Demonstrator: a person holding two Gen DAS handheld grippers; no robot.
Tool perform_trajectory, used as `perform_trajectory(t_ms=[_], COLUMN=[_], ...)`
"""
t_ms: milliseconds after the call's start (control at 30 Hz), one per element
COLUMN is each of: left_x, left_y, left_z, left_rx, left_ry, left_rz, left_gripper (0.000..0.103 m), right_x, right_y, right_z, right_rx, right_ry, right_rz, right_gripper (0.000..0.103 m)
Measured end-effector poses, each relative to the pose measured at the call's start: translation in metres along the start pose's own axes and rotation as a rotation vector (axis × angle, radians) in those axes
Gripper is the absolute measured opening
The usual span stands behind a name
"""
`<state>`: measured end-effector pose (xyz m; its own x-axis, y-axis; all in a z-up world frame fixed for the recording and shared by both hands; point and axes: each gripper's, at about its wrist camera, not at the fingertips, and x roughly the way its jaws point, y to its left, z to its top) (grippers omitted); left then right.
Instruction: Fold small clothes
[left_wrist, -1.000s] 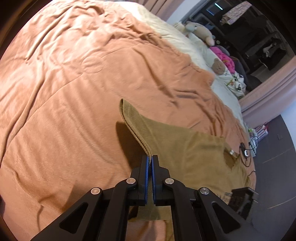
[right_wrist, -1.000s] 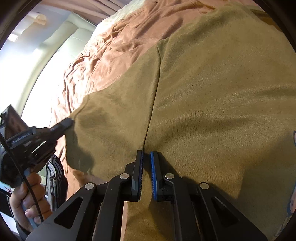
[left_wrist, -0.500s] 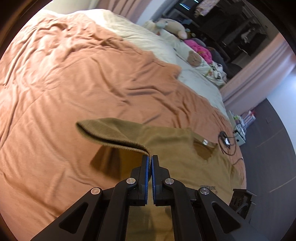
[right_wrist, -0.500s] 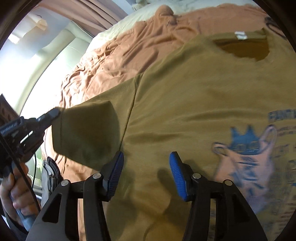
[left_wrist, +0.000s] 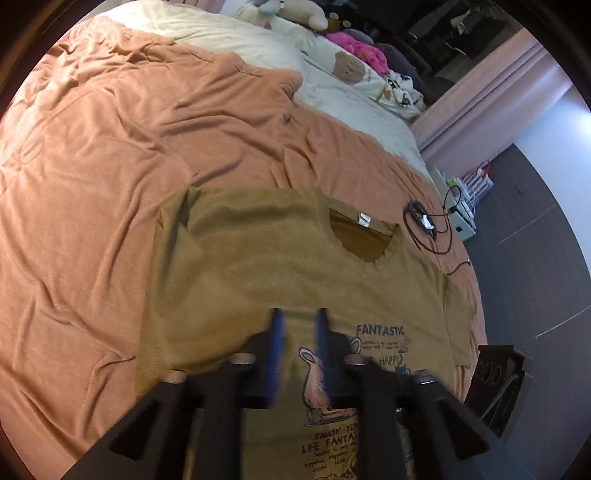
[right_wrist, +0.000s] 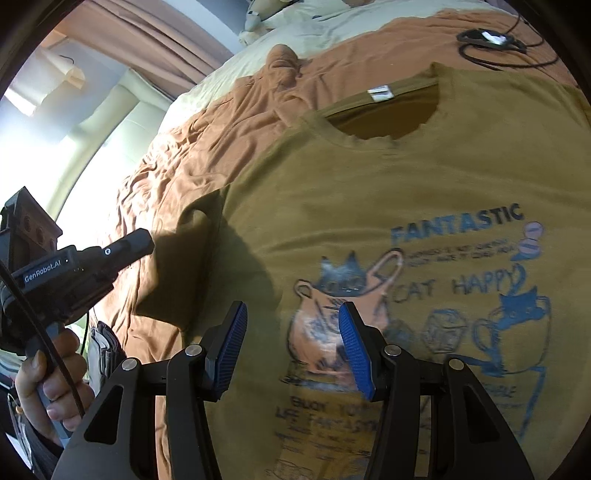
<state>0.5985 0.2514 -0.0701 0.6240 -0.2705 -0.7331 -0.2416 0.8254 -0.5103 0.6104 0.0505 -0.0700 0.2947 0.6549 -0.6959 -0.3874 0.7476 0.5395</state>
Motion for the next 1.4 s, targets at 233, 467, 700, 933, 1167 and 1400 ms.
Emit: perform_trajectory(t_ms=[233, 467, 700, 933, 1167, 1400], left_x=[-0.022, -0.019, -0.015, -0.032, -0.05, -0.048], left_y=[0.04, 0.085, 0.112, 0.142, 0.17, 0.168], left_z=[0.006, -0.006, -0.027, -0.036, -0.041, -0.041], left_rx=[-0.054, -0.093, -0.088, -0.114, -0.15, -0.133], left_ry=[-0.07, -0.032, 0.021, 0.016, 0.005, 0.009], left_rz=[0.111, 0.188, 0.17, 0.192, 0.22, 0.206], left_gripper=[0.054, 0.054, 0.036, 0.035, 0.035, 0.035], right_x=[0.011, 0.045, 0.068, 0.108, 0.149, 0.153], right_y=[0.0, 0.03, 0.073, 0.102, 0.118, 0.116], right_z=[0.002, 0.006, 0.008, 0.002, 0.005, 0.02], right_rx=[-0.01, -0.151, -0.33, -0.447, -0.467, -0.431], right_ry=[0.02, 0.052, 0.035, 0.102, 0.178, 0.175], right_rz=[0.009, -0.046, -0.053, -0.061, -0.111, -0.13], right_gripper=[0.063, 0.063, 0.063, 0.063, 0.063, 0.005])
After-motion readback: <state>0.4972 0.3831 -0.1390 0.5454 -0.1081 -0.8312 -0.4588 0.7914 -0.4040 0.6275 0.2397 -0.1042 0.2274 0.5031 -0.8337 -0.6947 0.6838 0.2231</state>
